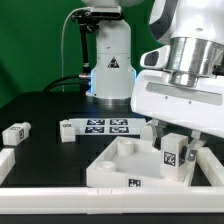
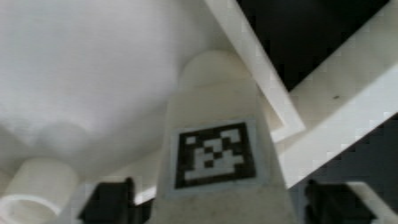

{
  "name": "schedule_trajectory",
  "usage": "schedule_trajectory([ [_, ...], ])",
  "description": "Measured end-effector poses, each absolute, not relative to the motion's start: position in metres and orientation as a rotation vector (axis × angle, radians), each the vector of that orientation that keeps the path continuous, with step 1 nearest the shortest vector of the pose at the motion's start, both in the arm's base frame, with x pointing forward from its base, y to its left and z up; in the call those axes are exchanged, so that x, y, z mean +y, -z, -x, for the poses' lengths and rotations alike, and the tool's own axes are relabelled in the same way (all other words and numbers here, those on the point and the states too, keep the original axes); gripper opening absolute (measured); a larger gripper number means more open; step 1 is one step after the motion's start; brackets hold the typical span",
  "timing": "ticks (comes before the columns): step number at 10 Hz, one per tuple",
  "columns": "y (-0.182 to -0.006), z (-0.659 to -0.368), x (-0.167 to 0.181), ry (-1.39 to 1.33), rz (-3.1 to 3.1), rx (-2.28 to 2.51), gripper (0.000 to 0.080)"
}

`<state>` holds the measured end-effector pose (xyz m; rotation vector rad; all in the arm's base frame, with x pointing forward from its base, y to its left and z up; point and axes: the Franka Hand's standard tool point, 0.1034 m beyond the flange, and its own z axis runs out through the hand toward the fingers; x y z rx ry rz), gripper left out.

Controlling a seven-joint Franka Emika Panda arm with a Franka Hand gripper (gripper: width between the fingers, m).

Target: Assemble one leg

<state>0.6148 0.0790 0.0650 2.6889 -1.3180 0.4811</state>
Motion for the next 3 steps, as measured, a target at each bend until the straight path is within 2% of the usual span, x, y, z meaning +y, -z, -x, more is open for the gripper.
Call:
schedule_trajectory([
  [1,-0.0650,-0.6148,0.0790,-0.481,-2.689,-1.318,0.0549],
  [2,-0.0649,-0.6148,0.0790,-0.481,-2.689,-1.318,0.0627],
  [3,-0.0649,-0.6148,0.0790,-0.481,-2.689,-1.318,0.0627],
])
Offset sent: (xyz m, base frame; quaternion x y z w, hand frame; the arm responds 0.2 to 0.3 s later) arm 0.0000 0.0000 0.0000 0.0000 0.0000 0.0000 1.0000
